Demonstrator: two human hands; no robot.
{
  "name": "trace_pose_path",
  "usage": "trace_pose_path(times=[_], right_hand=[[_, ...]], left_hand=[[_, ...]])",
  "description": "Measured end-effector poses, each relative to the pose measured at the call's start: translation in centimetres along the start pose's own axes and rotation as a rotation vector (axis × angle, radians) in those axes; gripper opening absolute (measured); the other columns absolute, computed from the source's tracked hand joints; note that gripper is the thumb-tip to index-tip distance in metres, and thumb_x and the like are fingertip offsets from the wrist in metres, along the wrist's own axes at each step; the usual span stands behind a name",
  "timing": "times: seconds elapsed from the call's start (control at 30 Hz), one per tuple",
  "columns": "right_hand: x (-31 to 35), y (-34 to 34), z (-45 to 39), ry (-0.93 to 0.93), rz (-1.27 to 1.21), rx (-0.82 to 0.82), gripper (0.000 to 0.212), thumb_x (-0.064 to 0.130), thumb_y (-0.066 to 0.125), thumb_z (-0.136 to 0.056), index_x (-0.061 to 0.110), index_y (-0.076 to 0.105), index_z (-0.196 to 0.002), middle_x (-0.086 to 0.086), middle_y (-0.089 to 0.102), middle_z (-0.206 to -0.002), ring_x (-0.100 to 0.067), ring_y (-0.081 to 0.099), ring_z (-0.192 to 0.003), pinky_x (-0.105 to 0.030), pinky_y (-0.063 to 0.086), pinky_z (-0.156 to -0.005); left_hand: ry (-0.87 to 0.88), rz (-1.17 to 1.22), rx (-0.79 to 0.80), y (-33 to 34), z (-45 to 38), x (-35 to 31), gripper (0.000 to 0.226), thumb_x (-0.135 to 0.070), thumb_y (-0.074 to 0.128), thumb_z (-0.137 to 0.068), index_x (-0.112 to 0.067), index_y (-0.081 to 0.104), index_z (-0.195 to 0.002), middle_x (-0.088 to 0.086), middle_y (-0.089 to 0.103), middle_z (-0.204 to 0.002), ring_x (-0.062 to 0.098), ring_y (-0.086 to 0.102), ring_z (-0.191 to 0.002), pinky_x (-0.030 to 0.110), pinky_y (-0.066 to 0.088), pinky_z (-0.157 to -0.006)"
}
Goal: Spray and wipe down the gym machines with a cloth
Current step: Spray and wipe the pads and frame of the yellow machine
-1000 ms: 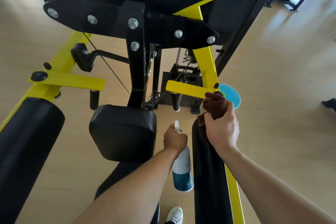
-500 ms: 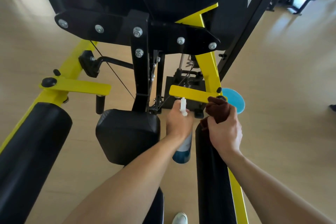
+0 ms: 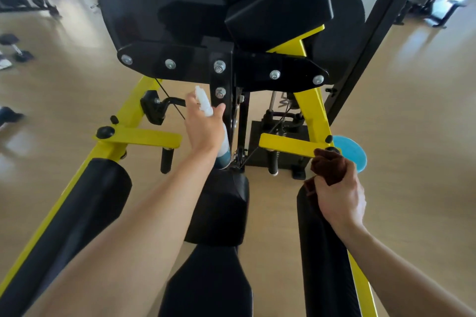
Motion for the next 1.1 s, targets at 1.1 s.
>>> trace_pose_path(times=[1.1], right_hand=[[0.0,0.1,-0.2,-0.014,-0.010,-0.028,0.035,0.029,0.069,-0.093,0.032,0.050,-0.123,0.011,0.065,-0.099,-0.016,0.066,-0.090,-0.049,0.059,-0.089]], left_hand=[[-0.036,-0.185,0.168,3.7,-1.6,5.3,0.066,-0.047,0.082,-0.078,-0.012,0.057,-0.129,0.004,0.065,-0.119,0.019,0.065,-0.104,0.018,0.046,-0.071]])
Point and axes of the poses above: each hand's wrist, its own z-axis away from the middle knuckle, its own y-axis out of the palm, x = y × z, the point moved 8 cm from there along -z, towards the middle knuckle
